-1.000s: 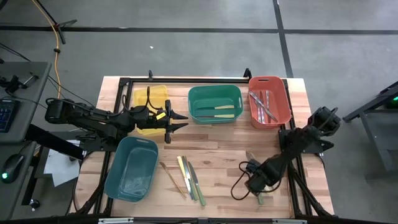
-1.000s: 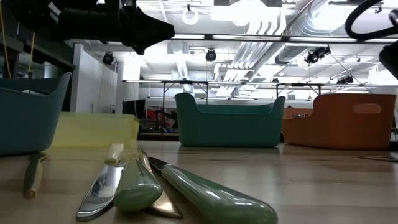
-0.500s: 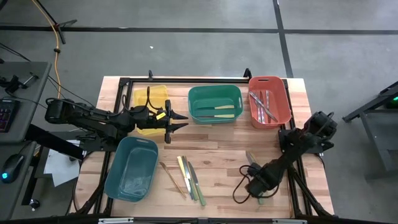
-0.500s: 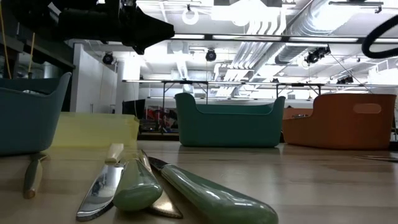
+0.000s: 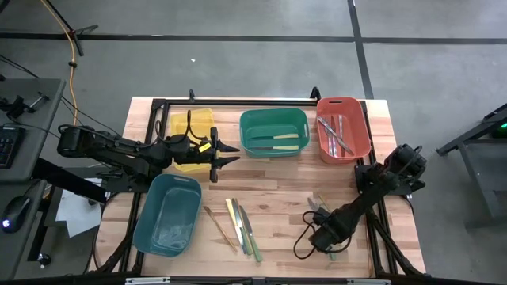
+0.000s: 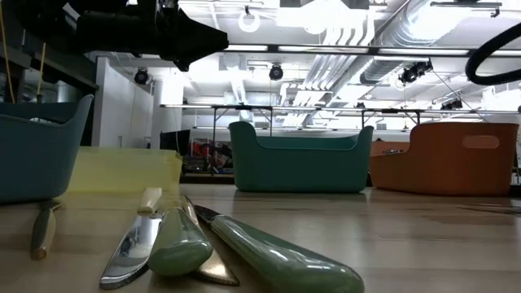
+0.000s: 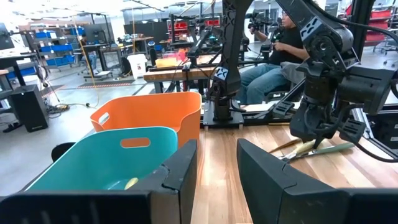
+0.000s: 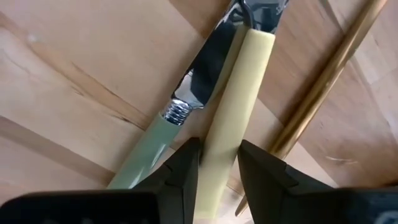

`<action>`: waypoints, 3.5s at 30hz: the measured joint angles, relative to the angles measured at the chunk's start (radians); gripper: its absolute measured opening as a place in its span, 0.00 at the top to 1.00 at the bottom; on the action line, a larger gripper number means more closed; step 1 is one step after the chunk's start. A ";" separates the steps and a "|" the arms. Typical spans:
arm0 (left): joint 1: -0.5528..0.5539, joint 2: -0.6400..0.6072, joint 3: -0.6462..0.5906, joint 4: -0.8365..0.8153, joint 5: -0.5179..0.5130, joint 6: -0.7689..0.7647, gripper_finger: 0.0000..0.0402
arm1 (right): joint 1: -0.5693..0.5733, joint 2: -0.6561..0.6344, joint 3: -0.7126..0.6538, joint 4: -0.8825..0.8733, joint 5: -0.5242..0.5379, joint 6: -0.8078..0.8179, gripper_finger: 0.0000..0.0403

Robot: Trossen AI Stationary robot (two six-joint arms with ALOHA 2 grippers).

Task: Sort silverware by color (type)
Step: Put the yellow knife into the green bin

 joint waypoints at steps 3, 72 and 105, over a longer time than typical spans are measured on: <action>0.000 0.000 0.000 0.000 0.000 0.000 0.75 | 0.000 0.001 0.000 -0.006 0.002 0.001 0.75; 0.001 -0.160 0.000 -0.090 0.034 -0.079 0.75 | -0.735 -0.207 -0.368 1.776 0.337 -1.453 0.90; 0.021 -0.148 0.000 -0.089 0.033 -0.129 0.75 | -0.782 -0.207 -0.311 1.622 0.476 -1.443 0.90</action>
